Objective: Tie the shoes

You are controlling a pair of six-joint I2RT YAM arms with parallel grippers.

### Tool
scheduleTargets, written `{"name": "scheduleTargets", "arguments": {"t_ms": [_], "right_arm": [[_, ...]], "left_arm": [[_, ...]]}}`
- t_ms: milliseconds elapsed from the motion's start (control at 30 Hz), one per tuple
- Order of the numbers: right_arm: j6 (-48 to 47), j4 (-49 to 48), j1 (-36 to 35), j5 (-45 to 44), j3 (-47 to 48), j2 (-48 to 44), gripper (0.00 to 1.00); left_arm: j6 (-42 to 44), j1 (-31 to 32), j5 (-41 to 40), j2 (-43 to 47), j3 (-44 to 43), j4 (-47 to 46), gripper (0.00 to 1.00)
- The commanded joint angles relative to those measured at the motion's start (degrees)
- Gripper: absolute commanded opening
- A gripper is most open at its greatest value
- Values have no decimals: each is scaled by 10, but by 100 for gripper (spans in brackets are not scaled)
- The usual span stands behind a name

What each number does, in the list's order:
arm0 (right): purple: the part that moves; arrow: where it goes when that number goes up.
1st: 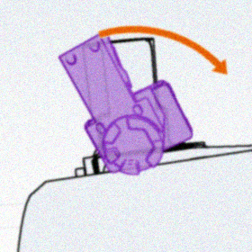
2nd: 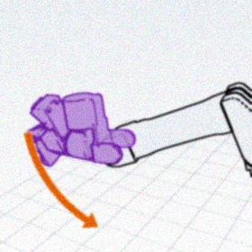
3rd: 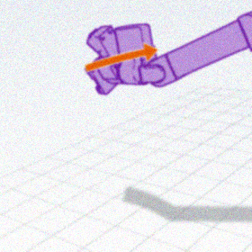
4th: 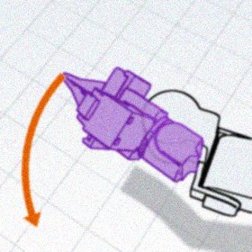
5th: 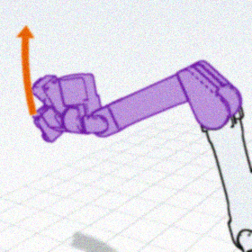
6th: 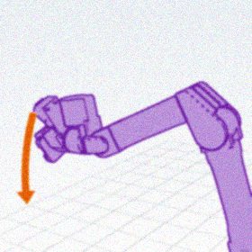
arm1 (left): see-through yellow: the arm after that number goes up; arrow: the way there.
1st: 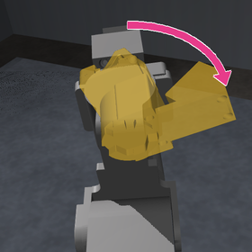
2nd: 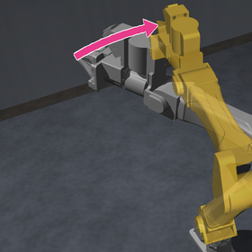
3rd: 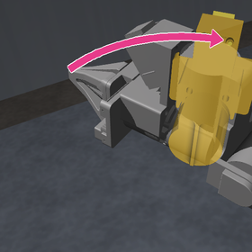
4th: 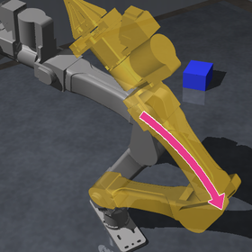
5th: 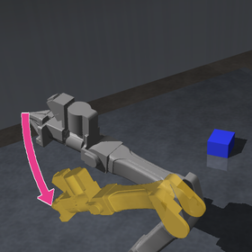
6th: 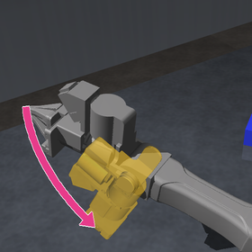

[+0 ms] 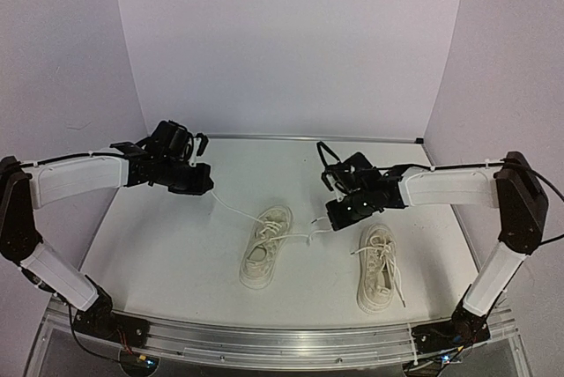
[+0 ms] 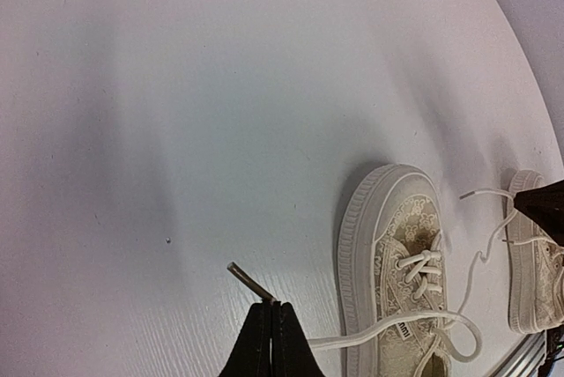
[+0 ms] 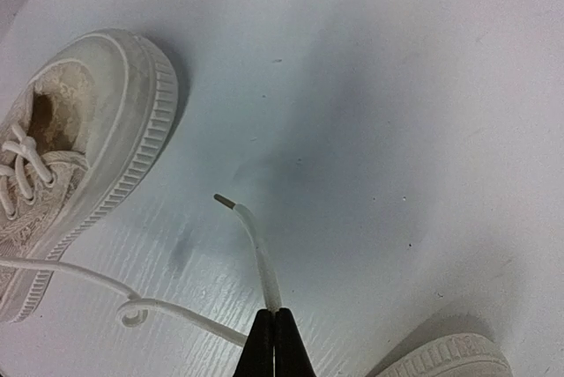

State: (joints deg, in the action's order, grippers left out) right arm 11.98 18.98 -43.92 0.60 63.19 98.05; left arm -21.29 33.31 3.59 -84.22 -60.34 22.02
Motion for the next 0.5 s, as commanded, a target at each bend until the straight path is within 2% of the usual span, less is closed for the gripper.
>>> {"name": "scheduleTargets", "arguments": {"t_ms": [0,67,300,467], "right_arm": [[22,-33,-6,43,-1,26,0],[26,-33,-6,47,7,53,2],[31,-31,-6,46,50,116,34],[19,-28,-6,62,70,137,47]], "left_arm": [[6,-4,16,-11,-18,-8,0],[6,-4,22,-12,-16,-9,0],[12,-4,25,-8,-13,-8,0],[13,-4,26,-6,-10,-9,0]]}}
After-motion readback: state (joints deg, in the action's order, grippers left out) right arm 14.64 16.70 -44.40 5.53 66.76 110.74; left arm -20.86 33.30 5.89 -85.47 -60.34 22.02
